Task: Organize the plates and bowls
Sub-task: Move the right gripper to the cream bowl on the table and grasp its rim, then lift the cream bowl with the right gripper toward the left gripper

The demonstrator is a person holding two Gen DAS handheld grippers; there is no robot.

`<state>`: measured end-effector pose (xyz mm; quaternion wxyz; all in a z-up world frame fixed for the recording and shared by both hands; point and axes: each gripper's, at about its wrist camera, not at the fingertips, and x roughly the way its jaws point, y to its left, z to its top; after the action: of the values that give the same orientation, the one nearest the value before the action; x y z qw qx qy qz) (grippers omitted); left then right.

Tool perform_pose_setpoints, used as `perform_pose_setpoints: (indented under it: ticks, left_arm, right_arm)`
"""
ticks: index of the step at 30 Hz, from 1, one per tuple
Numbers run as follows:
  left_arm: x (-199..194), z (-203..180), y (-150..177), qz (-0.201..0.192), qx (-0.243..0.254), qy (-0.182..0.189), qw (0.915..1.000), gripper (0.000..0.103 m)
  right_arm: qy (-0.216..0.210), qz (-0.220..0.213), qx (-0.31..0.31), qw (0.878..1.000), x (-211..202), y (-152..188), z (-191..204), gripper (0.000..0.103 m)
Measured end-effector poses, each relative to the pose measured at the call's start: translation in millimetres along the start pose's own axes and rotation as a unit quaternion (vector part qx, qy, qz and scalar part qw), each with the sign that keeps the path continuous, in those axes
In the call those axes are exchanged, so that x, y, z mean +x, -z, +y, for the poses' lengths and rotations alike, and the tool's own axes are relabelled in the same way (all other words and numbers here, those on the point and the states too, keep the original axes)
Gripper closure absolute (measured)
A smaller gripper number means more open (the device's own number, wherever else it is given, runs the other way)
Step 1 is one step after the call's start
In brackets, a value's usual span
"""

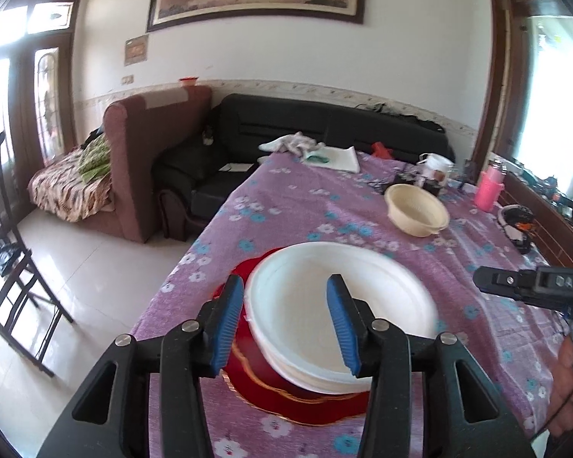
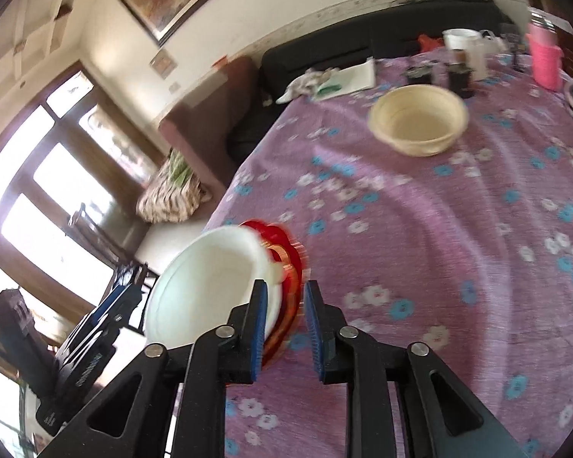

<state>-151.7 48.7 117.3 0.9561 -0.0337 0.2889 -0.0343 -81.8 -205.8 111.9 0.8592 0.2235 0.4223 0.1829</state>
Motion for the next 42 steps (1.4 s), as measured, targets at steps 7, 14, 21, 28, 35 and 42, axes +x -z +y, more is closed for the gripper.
perform_pose_setpoints:
  ticks: [7, 14, 21, 28, 35, 42]
  left_arm:
    - [-11, -63, 6, 0.001, 0.062, 0.058, 0.9964, 0.053]
    - [25, -158, 40, 0.068, 0.159, 0.134, 0.9757, 0.047]
    - [94, -209, 60, 0.135, 0.202, 0.123, 0.9624, 0.047]
    - [119, -212, 66, 0.145, 0.198, 0.106, 0.9635, 0.047]
    - [118, -209, 63, 0.133, 0.186, 0.101, 0.9681, 0.047]
    - [119, -207, 63, 0.135, 0.181, 0.109, 0.968, 0.047]
  right_arm:
    - [0.024, -0.031, 0.059, 0.997, -30, -7, -57, 0.078]
    - [0.054, -0.061, 0.108, 0.991, -52, -16, -109, 0.079]
    - [0.078, -0.067, 0.137, 0.985, -54, -40, -145, 0.079]
    - [0.062, -0.043, 0.152, 0.986, -14, -79, -157, 0.061]
    - [0.054, -0.015, 0.18, 0.982, 47, -119, -172, 0.061]
    - [0.062, -0.008, 0.207, 0.976, 91, -145, -179, 0.061]
